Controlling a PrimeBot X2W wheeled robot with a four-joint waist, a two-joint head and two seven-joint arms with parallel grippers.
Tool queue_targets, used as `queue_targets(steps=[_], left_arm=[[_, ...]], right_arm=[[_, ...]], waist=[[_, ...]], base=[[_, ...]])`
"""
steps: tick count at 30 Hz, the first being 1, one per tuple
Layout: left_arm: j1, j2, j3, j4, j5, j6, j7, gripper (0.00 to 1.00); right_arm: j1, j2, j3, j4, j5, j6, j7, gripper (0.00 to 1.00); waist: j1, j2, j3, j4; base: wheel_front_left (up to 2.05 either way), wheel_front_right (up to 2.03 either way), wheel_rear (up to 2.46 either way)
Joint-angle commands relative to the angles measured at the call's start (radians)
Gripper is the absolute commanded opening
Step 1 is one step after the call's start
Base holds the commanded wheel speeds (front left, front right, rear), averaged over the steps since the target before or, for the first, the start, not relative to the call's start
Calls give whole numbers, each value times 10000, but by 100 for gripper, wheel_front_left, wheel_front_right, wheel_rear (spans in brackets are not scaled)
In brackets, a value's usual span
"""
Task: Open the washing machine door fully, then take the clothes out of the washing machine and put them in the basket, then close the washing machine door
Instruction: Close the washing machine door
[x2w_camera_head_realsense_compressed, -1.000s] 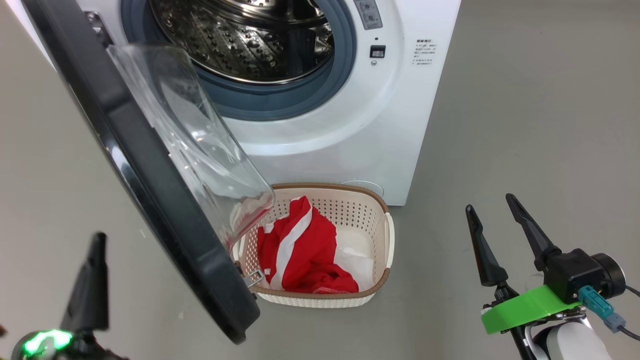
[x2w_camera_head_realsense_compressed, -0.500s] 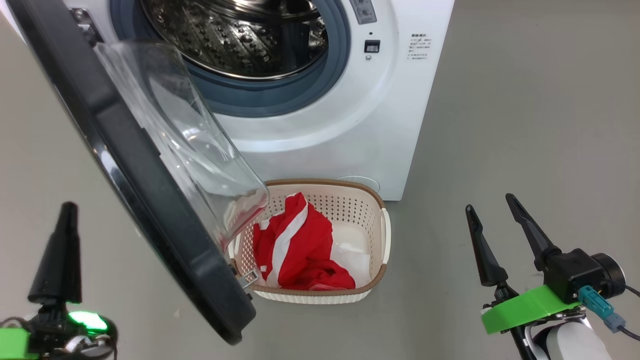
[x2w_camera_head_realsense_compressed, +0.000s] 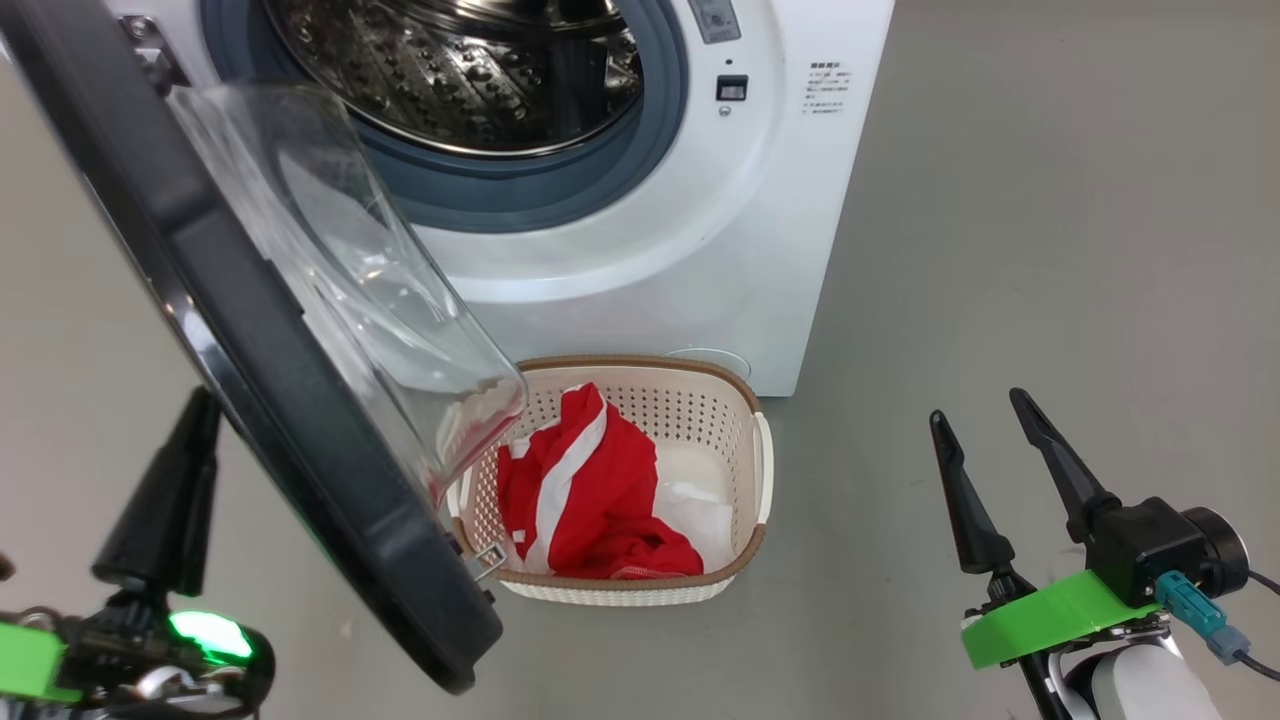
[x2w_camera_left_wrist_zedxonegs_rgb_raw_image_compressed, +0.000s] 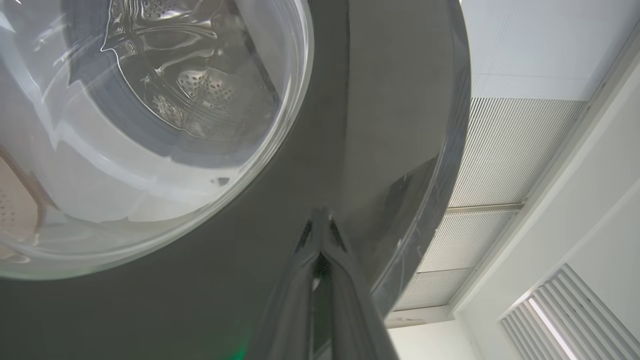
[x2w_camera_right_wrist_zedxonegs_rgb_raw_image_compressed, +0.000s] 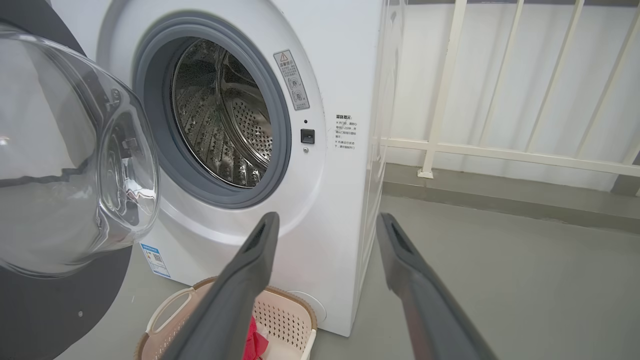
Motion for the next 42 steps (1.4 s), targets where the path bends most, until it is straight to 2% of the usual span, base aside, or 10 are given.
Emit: queue_targets(steps=[1, 7, 18, 33, 42], left_arm=[[-417, 349, 138, -346, 187, 55, 121, 0], [-606, 485, -331, -340, 508, 133, 307, 0], [-1285, 313, -672, -159, 710, 313, 168, 0], [-2451, -108, -1050, 337, 943, 85, -105, 0], [-3332, -229, -1152, 1123, 1439, -15, -595, 0]], right_arm=[[-268, -29, 261, -209, 187, 62, -65, 100], [-304, -29, 315, -199, 242, 62, -65, 100], [-424, -29, 353, -218, 291, 62, -65, 100], [-722, -29, 340, -276, 369, 62, -65, 100], [-786, -29, 308, -317, 399, 62, -65, 100]], waist=[[0, 0, 13, -41], [0, 0, 51, -196], [0, 0, 364, -568], [0, 0, 847, -1176], [0, 0, 1017, -1447]], base=[[0, 0, 0], [0, 0, 0], [0, 0, 0], [0, 0, 0], [0, 0, 0]])
